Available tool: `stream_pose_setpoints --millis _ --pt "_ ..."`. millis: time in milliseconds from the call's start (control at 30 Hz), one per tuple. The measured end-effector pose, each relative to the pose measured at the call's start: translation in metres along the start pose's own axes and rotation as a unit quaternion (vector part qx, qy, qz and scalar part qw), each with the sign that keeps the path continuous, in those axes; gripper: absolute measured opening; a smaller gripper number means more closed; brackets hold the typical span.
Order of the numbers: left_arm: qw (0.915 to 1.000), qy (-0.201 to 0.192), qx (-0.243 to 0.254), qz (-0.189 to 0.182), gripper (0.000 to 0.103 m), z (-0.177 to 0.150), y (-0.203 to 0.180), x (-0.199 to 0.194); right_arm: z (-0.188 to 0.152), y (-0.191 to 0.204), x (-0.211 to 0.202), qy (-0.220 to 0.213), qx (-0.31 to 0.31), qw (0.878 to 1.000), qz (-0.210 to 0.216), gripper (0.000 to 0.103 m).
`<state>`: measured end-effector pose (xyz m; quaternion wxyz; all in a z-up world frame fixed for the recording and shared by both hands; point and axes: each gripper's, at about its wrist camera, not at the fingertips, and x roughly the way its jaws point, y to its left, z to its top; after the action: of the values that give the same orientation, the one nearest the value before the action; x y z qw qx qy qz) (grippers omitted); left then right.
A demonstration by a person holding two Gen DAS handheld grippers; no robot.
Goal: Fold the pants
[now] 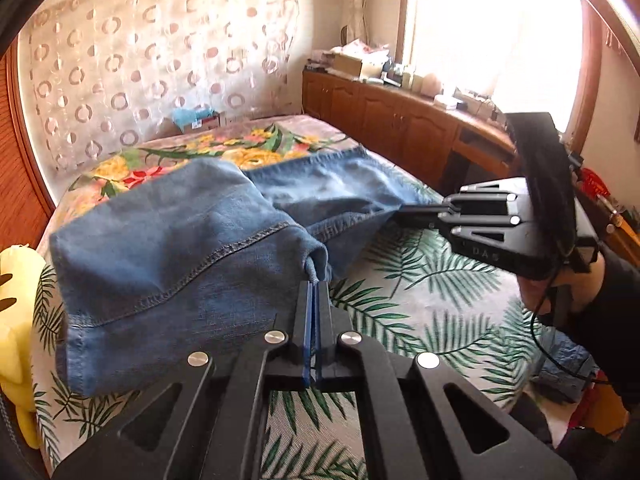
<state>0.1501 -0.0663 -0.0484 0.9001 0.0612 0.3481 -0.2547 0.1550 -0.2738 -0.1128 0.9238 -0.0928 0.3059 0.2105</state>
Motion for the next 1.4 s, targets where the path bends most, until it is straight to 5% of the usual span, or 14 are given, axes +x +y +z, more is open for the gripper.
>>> stream_pose_setpoints --millis 300,733,933,1000,1067,1100,1333,1400 --pt "0.9999 -0.007 0.002 -0.013 0.001 -0.008 -0.015 -0.028 -0.03 0.008 -0.045 0.007 0.009 1.0 0.008 0.001" --pt "0.9996 0.027 -0.005 -0.008 0.002 -0.033 -0.022 -0.002 -0.059 -0.01 -0.059 0.027 0.056 0.998 -0.013 0.0" --pt "0.9995 0.023 -0.012 0.016 0.032 -0.036 -0.009 -0.008 -0.056 -0.028 -0.063 0.016 0.087 0.996 -0.035 0.005" --pt "0.9993 0.015 -0.017 0.031 0.052 -0.037 0.001 -0.014 -0.056 -0.034 -0.06 0.016 0.095 0.994 -0.048 0.015" --pt "0.9986 0.01 -0.024 0.045 0.073 -0.038 0.012 -0.018 -0.059 -0.047 -0.058 0.019 0.111 0.992 -0.064 0.04" --pt "0.9979 0.005 -0.034 0.055 0.079 -0.039 0.023 -0.021 -0.06 -0.052 -0.058 0.017 0.118 0.99 -0.069 0.041" --pt "0.99 -0.002 -0.078 0.117 0.081 -0.054 0.087 -0.026 -0.064 -0.085 -0.046 0.035 0.148 0.983 -0.106 0.041" --pt "0.9874 0.009 -0.093 0.128 0.075 -0.062 0.106 -0.022 -0.063 -0.091 -0.039 0.042 0.15 0.98 -0.123 0.041"
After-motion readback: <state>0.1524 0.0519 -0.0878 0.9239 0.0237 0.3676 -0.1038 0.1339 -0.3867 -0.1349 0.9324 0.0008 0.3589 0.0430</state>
